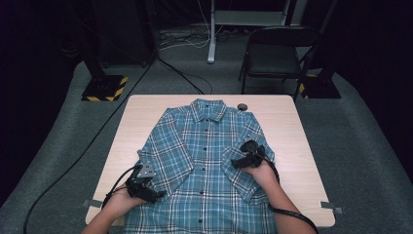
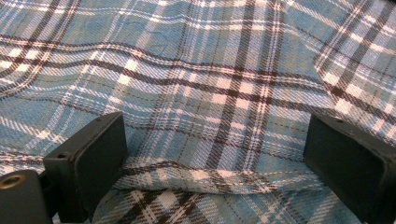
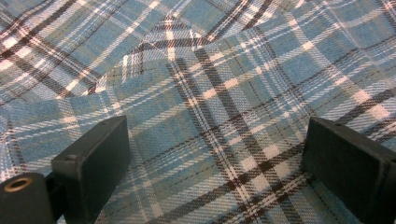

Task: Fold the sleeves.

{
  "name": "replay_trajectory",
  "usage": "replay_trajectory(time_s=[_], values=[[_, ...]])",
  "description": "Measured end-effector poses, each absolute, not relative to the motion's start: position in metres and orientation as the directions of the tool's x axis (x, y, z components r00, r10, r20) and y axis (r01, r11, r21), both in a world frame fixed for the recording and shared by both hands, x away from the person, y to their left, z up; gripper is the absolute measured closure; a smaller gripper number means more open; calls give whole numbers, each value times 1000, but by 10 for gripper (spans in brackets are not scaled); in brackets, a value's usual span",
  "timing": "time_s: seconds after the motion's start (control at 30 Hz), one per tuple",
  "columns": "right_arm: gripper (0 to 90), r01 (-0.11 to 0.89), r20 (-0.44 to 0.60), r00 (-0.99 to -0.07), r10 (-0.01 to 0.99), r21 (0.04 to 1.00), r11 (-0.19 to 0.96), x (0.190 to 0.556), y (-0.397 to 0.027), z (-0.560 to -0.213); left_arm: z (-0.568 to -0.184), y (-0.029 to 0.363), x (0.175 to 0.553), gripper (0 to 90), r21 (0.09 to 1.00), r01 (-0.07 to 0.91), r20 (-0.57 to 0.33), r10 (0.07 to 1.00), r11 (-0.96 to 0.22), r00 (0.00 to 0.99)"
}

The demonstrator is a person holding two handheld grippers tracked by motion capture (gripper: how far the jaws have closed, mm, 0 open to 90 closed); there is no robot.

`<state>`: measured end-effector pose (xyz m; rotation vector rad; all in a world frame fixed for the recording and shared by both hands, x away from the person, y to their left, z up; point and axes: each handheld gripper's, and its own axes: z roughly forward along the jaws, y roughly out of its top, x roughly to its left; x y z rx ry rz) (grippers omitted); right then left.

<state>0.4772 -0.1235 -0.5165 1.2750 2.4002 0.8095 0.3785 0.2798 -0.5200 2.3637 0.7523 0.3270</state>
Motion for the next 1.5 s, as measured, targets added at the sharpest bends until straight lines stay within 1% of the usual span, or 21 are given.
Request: replay_trajectory(time_s=[0.07,0.17,0.23,0.37,0.53,0.63,0.77,0.87,1.03,1.07,1.17,1.23,1.37,1.5], values=[[67,654,-3,-558,830,614,442,476,-124,-517,-515,280,381,73,637,445,44,606,-630,794],[67,655,-2,-558,830,613,442,476,-124,-517,-505,281,390,78,655,464,17,626,-596,780],[67,655,-4,-560,829,611,445,477,-124,-517,-499,280,397,78,650,478,6,633,-591,774],[67,654,-1,-556,831,617,438,476,-124,-517,-492,269,413,80,630,465,39,624,-622,781],[67,646,-3,-556,831,627,435,475,-125,-518,-492,244,434,85,627,458,43,616,-630,787],[67,644,0,-551,835,637,424,473,-125,-519,-495,228,446,90,629,452,62,620,-633,782],[68,639,0,-546,838,647,416,472,-126,-520,-502,212,464,93,626,468,65,640,-623,765],[67,637,0,-546,838,650,415,471,-126,-521,-507,208,475,94,625,495,62,671,-604,739],[67,630,-1,-546,838,658,411,471,-126,-521,-518,212,481,91,638,525,39,705,-563,708],[67,630,1,-545,838,660,409,470,-127,-522,-520,214,482,86,647,533,22,711,-546,702],[67,628,0,-546,838,663,409,470,-127,-522,-522,216,481,81,666,530,13,718,-525,696],[66,631,0,-549,836,656,414,471,-127,-521,-524,217,480,79,681,523,12,721,-513,692],[65,655,1,-560,828,613,442,475,-124,-517,-526,218,478,79,694,516,10,724,-502,690],[103,669,3,-567,824,586,458,481,-125,-512,-526,219,478,78,697,513,11,723,-500,690]])
